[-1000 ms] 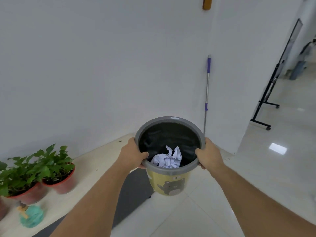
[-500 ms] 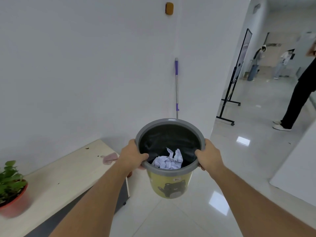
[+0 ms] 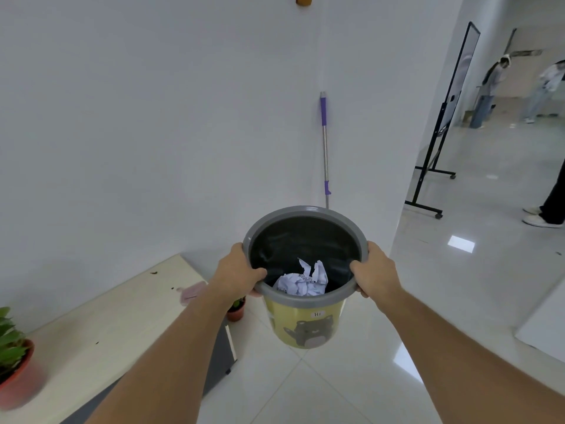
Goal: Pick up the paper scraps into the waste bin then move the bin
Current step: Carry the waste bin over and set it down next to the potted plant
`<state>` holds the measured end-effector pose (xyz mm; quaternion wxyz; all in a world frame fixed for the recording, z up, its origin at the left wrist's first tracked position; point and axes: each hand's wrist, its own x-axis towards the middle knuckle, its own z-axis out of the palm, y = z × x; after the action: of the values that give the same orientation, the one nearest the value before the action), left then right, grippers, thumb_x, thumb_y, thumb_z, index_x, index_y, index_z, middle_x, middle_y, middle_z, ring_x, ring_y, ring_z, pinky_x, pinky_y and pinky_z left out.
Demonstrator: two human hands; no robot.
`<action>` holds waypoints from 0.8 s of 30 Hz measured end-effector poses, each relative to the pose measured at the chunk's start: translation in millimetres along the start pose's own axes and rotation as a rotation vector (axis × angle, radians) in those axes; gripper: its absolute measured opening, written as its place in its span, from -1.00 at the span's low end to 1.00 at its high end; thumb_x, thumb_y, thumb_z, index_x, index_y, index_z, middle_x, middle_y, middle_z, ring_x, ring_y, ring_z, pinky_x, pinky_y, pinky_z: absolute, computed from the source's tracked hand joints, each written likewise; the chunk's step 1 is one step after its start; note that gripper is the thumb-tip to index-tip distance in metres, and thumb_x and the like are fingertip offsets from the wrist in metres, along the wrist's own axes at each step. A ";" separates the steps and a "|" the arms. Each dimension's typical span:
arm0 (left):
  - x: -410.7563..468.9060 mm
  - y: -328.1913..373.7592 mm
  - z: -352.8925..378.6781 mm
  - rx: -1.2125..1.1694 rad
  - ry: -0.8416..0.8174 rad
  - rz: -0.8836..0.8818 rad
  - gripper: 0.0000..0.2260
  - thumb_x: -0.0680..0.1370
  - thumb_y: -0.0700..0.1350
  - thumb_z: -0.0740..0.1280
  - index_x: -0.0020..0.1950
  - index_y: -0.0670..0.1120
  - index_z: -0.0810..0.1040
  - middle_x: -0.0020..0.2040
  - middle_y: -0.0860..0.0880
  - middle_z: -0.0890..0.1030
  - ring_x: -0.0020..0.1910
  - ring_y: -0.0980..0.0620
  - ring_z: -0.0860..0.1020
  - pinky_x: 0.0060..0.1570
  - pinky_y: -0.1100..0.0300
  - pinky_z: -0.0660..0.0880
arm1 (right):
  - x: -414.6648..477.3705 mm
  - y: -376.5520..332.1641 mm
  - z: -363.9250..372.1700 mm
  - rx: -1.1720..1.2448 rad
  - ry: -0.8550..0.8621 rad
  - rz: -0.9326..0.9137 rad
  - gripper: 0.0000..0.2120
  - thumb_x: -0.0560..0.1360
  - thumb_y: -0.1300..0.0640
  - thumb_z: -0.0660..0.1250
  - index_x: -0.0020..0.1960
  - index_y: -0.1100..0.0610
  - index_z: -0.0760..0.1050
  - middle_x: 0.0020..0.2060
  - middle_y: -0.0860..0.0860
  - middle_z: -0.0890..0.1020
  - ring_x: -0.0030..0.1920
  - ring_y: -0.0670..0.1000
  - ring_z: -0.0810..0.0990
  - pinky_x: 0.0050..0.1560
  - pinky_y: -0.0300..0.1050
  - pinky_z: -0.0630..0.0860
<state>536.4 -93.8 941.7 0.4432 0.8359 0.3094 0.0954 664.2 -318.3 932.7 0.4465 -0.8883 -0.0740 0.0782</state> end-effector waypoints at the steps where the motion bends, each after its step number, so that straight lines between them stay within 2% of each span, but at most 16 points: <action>1: 13.3 0.1 2.1 0.004 0.001 0.002 -0.57 0.47 -0.14 0.47 0.25 -0.04 0.35 -0.03 -0.04 0.55 -0.26 -0.05 0.69 -0.26 0.05 0.70 | 12.0 -1.0 3.9 0.002 -0.001 0.004 -0.66 0.55 0.21 0.26 0.31 0.10 0.35 0.01 0.17 0.59 -0.06 0.21 0.65 -0.06 0.17 0.68; 4: 56.8 1.9 8.1 0.024 0.003 0.000 -0.54 0.48 -0.13 0.48 0.28 -0.03 0.34 0.00 -0.04 0.56 -0.26 -0.04 0.68 -0.36 0.16 0.67 | 50.6 -6.2 16.4 -0.003 -0.003 0.014 -0.67 0.55 0.21 0.26 0.30 0.11 0.35 -0.02 0.17 0.59 -0.09 0.21 0.66 -0.09 0.16 0.68; 8: 123.3 7.7 11.6 0.035 -0.004 0.014 -0.52 0.47 -0.13 0.48 0.30 -0.02 0.33 0.04 -0.05 0.57 -0.21 -0.05 0.68 -0.30 0.15 0.68 | 108.3 -20.4 32.1 -0.006 0.007 0.024 -0.68 0.55 0.20 0.26 0.29 0.09 0.36 -0.01 0.16 0.59 -0.08 0.21 0.65 -0.10 0.17 0.69; 12: 184.9 18.1 9.7 0.044 -0.037 0.029 -0.52 0.47 -0.14 0.48 0.29 -0.04 0.32 -0.06 0.00 0.53 -0.25 -0.04 0.67 -0.45 0.28 0.59 | 162.0 -38.3 43.2 0.000 0.005 0.033 -0.66 0.54 0.21 0.26 0.30 0.08 0.35 0.00 0.15 0.58 -0.08 0.20 0.65 -0.09 0.16 0.69; 15: 229.9 27.3 14.7 0.046 -0.042 0.056 -0.51 0.47 -0.15 0.48 0.31 -0.07 0.33 -0.04 -0.01 0.53 -0.27 0.01 0.64 -0.54 0.36 0.52 | 201.8 -44.8 50.3 0.002 0.010 0.035 -0.66 0.56 0.20 0.27 0.32 0.07 0.35 0.02 0.14 0.58 -0.07 0.19 0.65 -0.09 0.10 0.69; 24: 338.0 36.8 46.2 0.019 -0.014 0.009 -0.52 0.47 -0.17 0.47 0.30 -0.08 0.33 -0.07 0.02 0.54 -0.29 0.01 0.66 -0.51 0.33 0.55 | 324.9 -54.8 73.5 -0.017 -0.048 0.015 -0.67 0.58 0.20 0.27 0.32 0.07 0.36 0.01 0.11 0.59 -0.16 0.10 0.63 -0.15 -0.01 0.67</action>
<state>839.5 62.9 905.1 0.4367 0.8423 0.3034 0.0886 963.2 -163.1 909.9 0.4363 -0.8905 -0.0789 0.1020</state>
